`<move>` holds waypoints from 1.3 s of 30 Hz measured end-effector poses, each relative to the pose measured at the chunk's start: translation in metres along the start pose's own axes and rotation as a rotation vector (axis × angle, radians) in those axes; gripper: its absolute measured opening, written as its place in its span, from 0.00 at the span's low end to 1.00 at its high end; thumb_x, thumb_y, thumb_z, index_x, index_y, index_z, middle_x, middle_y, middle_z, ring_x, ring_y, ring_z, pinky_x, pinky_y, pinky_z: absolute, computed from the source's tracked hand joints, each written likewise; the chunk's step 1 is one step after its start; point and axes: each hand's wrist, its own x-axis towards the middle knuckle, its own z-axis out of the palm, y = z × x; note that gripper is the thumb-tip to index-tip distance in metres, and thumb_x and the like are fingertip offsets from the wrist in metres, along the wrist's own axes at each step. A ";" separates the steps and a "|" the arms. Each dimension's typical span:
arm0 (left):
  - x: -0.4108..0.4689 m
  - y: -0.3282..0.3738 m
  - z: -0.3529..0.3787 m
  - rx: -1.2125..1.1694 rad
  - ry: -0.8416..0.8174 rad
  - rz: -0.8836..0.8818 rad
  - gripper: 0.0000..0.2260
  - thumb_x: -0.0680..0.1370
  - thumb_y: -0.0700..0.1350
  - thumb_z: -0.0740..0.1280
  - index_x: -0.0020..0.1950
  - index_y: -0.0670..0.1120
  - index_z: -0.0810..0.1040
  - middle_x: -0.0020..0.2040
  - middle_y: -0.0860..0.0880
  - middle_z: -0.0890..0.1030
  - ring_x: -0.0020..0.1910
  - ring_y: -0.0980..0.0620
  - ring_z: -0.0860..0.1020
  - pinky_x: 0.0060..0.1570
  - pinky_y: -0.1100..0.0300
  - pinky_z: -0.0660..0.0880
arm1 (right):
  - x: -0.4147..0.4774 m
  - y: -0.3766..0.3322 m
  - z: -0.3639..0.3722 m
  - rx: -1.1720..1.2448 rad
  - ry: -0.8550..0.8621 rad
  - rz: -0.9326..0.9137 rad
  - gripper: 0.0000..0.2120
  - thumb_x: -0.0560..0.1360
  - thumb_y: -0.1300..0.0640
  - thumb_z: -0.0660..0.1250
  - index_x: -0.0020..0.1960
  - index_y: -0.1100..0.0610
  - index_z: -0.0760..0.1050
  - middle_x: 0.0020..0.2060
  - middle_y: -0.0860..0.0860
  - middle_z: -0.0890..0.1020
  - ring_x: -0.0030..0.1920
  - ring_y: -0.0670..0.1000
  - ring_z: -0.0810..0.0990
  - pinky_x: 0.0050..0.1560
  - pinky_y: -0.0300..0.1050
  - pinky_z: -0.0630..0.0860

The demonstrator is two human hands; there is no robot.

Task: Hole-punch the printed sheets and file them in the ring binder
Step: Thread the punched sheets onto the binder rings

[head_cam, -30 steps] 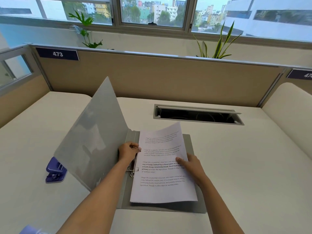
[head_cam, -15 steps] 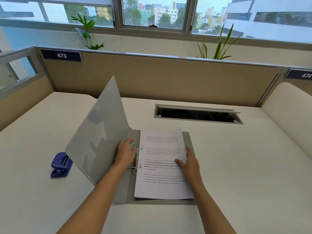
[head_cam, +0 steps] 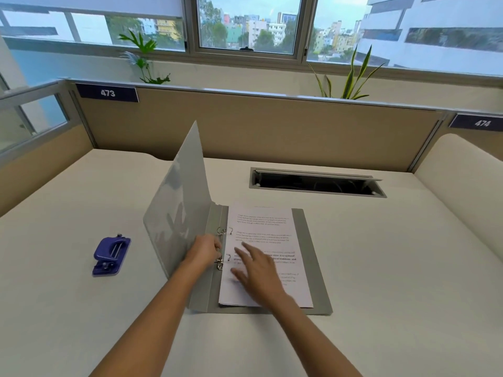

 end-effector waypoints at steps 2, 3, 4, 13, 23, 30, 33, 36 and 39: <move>-0.002 0.000 0.002 -0.018 0.019 0.008 0.10 0.74 0.34 0.67 0.54 0.40 0.81 0.53 0.41 0.83 0.53 0.46 0.80 0.53 0.58 0.75 | -0.005 -0.005 0.014 -0.021 -0.053 -0.001 0.45 0.67 0.27 0.35 0.76 0.52 0.56 0.77 0.51 0.56 0.76 0.52 0.54 0.74 0.50 0.49; -0.004 0.000 0.002 -0.029 0.030 0.009 0.10 0.74 0.34 0.67 0.53 0.39 0.81 0.53 0.41 0.83 0.53 0.46 0.80 0.53 0.58 0.75 | -0.007 -0.004 0.020 -0.043 -0.087 0.005 0.50 0.64 0.25 0.31 0.76 0.52 0.54 0.77 0.51 0.53 0.77 0.52 0.51 0.74 0.51 0.47; -0.006 0.001 0.003 -0.036 0.037 0.019 0.09 0.74 0.34 0.67 0.53 0.39 0.81 0.52 0.41 0.83 0.53 0.46 0.80 0.52 0.59 0.75 | -0.009 -0.002 0.024 -0.067 -0.109 0.010 0.52 0.60 0.27 0.27 0.77 0.51 0.51 0.77 0.50 0.50 0.77 0.51 0.48 0.75 0.51 0.44; -0.020 0.002 0.001 0.061 0.098 -0.062 0.12 0.76 0.31 0.59 0.52 0.36 0.81 0.53 0.38 0.82 0.54 0.40 0.80 0.51 0.53 0.76 | -0.014 0.003 0.031 -0.101 -0.143 -0.009 0.44 0.64 0.31 0.26 0.77 0.45 0.43 0.77 0.48 0.44 0.77 0.49 0.41 0.73 0.49 0.34; -0.026 -0.001 0.008 0.177 0.129 -0.011 0.13 0.75 0.30 0.58 0.49 0.37 0.82 0.50 0.38 0.83 0.51 0.40 0.81 0.50 0.51 0.77 | 0.011 0.000 0.026 0.483 0.139 0.123 0.13 0.77 0.60 0.63 0.61 0.57 0.76 0.58 0.53 0.79 0.59 0.51 0.76 0.61 0.40 0.69; -0.027 -0.005 0.013 0.228 0.132 -0.004 0.12 0.77 0.32 0.58 0.51 0.37 0.81 0.52 0.38 0.82 0.53 0.39 0.80 0.51 0.51 0.76 | 0.021 -0.004 0.033 0.673 0.238 0.166 0.05 0.74 0.60 0.69 0.48 0.55 0.82 0.39 0.39 0.80 0.43 0.40 0.78 0.48 0.30 0.72; -0.028 -0.007 0.014 0.268 0.122 0.020 0.10 0.77 0.33 0.58 0.49 0.34 0.79 0.51 0.36 0.81 0.54 0.38 0.79 0.48 0.50 0.76 | 0.023 -0.005 0.036 0.681 0.274 0.200 0.07 0.73 0.59 0.70 0.42 0.48 0.79 0.34 0.34 0.80 0.42 0.42 0.79 0.45 0.33 0.72; -0.030 -0.008 0.013 0.334 0.095 0.078 0.09 0.77 0.34 0.57 0.43 0.37 0.76 0.51 0.35 0.80 0.53 0.36 0.78 0.48 0.48 0.73 | 0.023 -0.006 0.038 0.621 0.285 0.208 0.04 0.73 0.57 0.69 0.42 0.49 0.80 0.34 0.35 0.79 0.44 0.45 0.78 0.43 0.32 0.68; -0.032 -0.006 0.012 0.441 0.089 0.119 0.10 0.76 0.35 0.56 0.47 0.39 0.77 0.54 0.37 0.79 0.54 0.38 0.77 0.48 0.51 0.72 | 0.024 -0.006 0.039 0.582 0.286 0.217 0.03 0.74 0.56 0.68 0.44 0.51 0.81 0.36 0.35 0.77 0.44 0.46 0.75 0.41 0.30 0.65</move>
